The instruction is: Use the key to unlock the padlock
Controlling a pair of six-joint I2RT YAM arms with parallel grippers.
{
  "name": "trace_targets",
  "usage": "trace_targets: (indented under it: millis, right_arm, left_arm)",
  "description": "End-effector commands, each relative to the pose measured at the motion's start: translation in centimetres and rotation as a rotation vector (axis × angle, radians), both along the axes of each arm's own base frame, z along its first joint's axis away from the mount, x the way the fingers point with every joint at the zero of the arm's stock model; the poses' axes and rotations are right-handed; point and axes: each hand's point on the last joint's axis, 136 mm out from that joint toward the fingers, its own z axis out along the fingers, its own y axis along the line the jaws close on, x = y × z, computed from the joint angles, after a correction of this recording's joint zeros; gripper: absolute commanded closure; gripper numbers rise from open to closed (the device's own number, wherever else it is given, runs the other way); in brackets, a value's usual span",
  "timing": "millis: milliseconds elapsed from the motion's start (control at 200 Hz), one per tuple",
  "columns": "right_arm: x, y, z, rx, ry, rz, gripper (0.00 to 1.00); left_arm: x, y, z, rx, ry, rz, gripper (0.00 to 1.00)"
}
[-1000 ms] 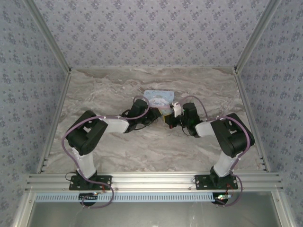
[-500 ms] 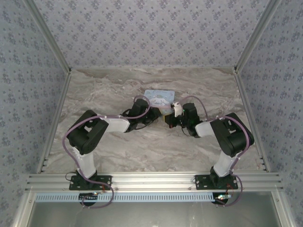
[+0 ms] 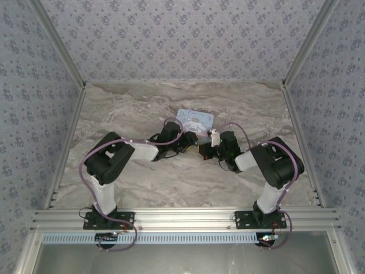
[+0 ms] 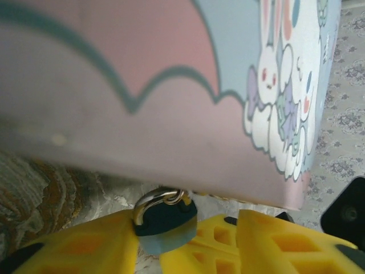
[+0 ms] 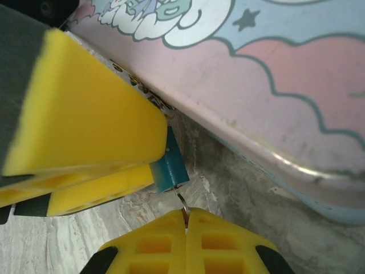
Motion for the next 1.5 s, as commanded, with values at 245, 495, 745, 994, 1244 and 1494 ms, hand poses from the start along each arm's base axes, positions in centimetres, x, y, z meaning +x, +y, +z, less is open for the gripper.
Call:
trace_targets:
  millis: [245,495,745,994,1244,1494]
  right_arm:
    - [-0.4,0.6,0.8,0.099,0.168,-0.092,1.00]
    - [-0.4,1.5,1.6,0.170,0.237,-0.111,1.00]
    - [-0.1,2.1,2.7,0.237,0.300,-0.137,1.00]
    - [-0.3,2.4,3.4,0.274,0.375,-0.167,1.00]
    - [-0.4,2.6,3.4,0.310,0.455,-0.190,1.00]
    - [-0.2,2.7,3.9,0.366,0.497,-0.214,1.00]
  left_arm:
    - [-1.0,1.7,0.8,-0.034,0.020,0.059,0.37]
    - [-1.0,1.5,0.5,-0.077,0.044,0.078,0.43]
    - [-0.6,1.5,0.3,-0.084,0.044,0.098,0.53]
    - [-0.4,1.7,-0.3,-0.080,0.048,0.125,0.57]
    - [-0.2,1.9,-0.5,-0.081,0.048,0.138,0.67]
    - [0.2,2.3,-0.9,-0.073,0.041,0.166,0.71]
